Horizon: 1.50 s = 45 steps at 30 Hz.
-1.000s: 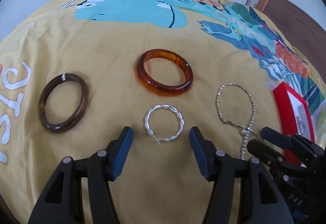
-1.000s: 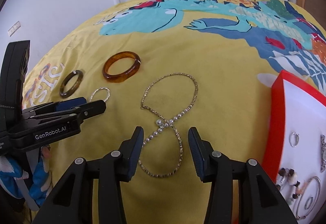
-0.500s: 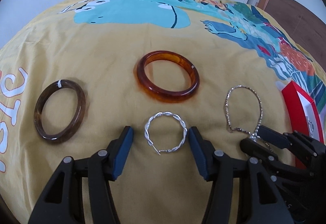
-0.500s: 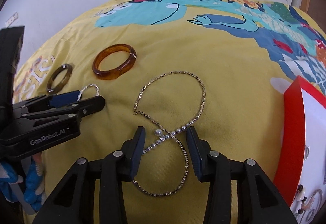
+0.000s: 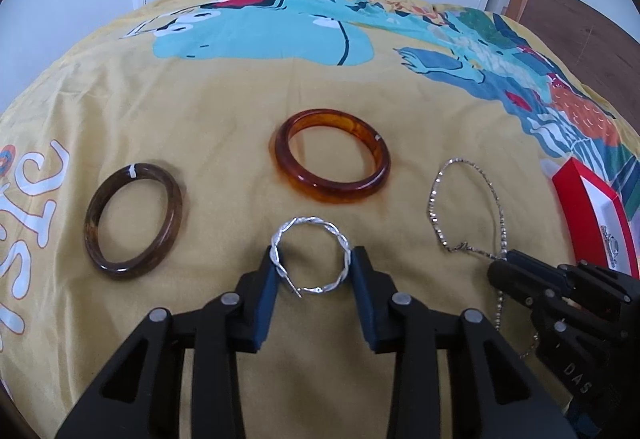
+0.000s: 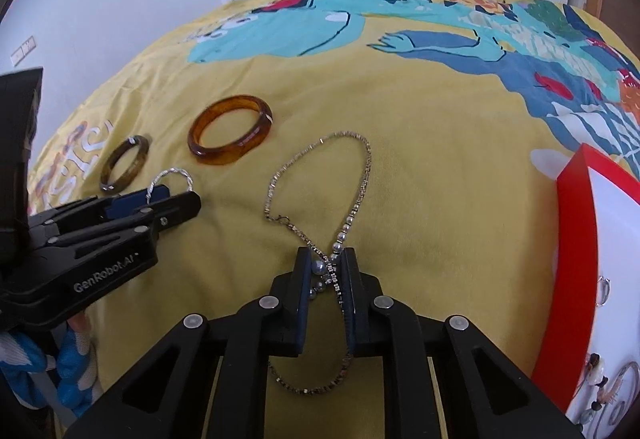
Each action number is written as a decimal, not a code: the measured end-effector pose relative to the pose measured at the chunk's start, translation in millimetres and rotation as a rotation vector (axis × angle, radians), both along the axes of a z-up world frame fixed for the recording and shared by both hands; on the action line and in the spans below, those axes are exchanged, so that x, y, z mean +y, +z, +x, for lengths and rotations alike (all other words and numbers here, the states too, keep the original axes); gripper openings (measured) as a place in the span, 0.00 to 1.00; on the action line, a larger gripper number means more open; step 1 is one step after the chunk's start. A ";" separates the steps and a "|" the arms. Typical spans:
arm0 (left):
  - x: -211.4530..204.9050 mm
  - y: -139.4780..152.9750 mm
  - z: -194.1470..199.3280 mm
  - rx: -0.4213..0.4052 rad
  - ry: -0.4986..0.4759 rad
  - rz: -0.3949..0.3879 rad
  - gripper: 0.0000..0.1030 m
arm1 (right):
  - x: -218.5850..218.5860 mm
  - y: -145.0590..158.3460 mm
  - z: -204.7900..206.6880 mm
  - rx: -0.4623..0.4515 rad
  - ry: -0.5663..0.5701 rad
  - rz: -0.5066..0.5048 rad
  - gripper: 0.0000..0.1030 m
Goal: Organize jewelry
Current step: 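Grasp the rhinestone necklace with the right tool while the left tool grips the small twisted silver ring, then carry the twisted ring with the left tool while the right tool carries the necklace to the box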
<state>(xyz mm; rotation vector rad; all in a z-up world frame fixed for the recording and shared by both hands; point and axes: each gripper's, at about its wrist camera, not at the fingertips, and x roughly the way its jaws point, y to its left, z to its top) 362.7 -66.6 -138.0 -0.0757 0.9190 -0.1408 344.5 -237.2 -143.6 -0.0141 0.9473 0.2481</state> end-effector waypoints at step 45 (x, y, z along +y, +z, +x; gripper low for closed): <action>-156.6 126.9 -64.5 -0.148 -0.298 -0.112 0.32 | -135.5 165.4 -85.1 -0.301 -0.207 0.004 0.07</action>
